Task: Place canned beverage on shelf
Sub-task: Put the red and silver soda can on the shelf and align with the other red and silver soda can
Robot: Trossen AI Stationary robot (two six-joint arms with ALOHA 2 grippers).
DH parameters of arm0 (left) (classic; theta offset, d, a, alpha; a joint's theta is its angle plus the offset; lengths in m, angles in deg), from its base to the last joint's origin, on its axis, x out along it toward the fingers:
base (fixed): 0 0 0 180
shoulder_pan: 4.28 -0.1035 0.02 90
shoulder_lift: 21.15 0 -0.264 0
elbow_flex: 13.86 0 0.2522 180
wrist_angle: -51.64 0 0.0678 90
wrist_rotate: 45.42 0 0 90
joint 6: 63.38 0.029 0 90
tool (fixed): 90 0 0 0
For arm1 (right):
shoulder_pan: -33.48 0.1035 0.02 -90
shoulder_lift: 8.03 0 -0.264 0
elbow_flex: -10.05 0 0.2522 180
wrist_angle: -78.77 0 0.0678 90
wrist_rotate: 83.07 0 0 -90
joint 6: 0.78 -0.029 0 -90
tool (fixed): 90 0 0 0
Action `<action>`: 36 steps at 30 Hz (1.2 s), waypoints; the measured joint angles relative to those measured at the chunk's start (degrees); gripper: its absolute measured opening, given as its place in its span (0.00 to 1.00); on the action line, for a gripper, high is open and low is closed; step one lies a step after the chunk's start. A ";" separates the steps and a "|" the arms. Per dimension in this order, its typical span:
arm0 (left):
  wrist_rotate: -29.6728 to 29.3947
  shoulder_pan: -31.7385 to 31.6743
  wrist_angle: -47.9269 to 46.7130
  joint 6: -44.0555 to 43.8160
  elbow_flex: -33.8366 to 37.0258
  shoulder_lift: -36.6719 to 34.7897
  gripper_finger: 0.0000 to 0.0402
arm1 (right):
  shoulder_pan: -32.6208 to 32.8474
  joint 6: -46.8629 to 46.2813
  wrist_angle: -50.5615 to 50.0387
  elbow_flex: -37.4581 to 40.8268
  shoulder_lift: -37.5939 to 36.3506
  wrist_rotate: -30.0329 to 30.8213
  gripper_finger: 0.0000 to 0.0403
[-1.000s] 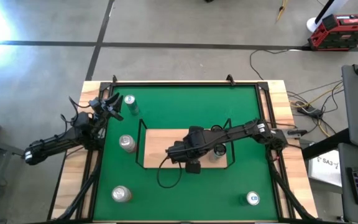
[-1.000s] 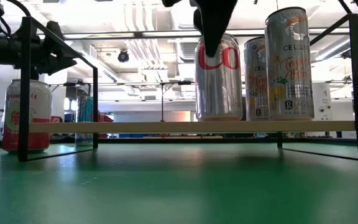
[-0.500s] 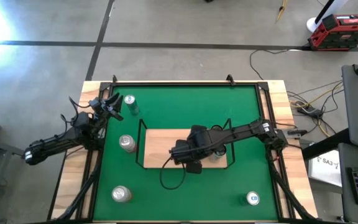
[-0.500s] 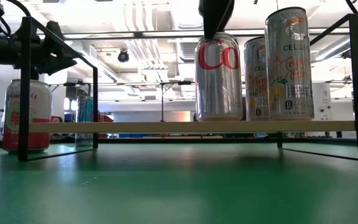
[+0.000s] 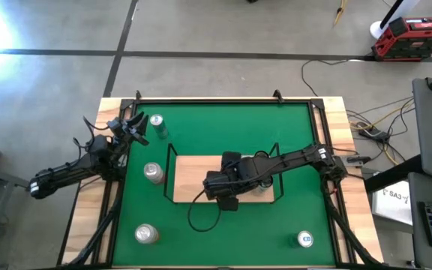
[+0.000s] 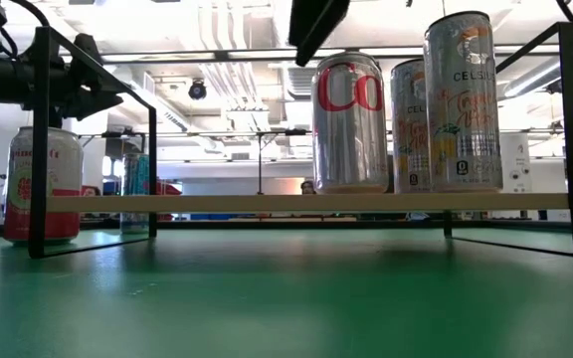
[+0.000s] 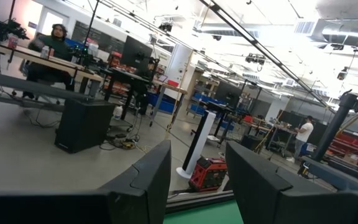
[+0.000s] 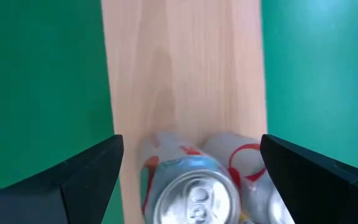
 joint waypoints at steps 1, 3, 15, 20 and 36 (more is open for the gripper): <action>0.00 0.00 0.02 -0.02 0.00 0.02 0.34 | 0.00 0.05 -0.16 0.00 0.31 -0.48 0.92; 0.00 0.00 0.00 -0.01 0.00 0.02 0.34 | -0.04 -0.75 -0.69 0.00 0.85 -1.17 0.92; -0.01 0.00 0.01 -0.02 0.00 0.00 0.34 | 0.11 -3.00 -1.29 0.00 1.10 -1.28 0.81; -0.02 0.00 0.01 -0.01 0.00 0.01 0.34 | 0.11 -2.80 -1.29 0.05 1.10 -1.28 0.76; -0.02 0.00 0.01 -0.01 0.00 0.00 0.34 | -0.07 -3.26 -2.08 3.45 1.10 -1.26 0.61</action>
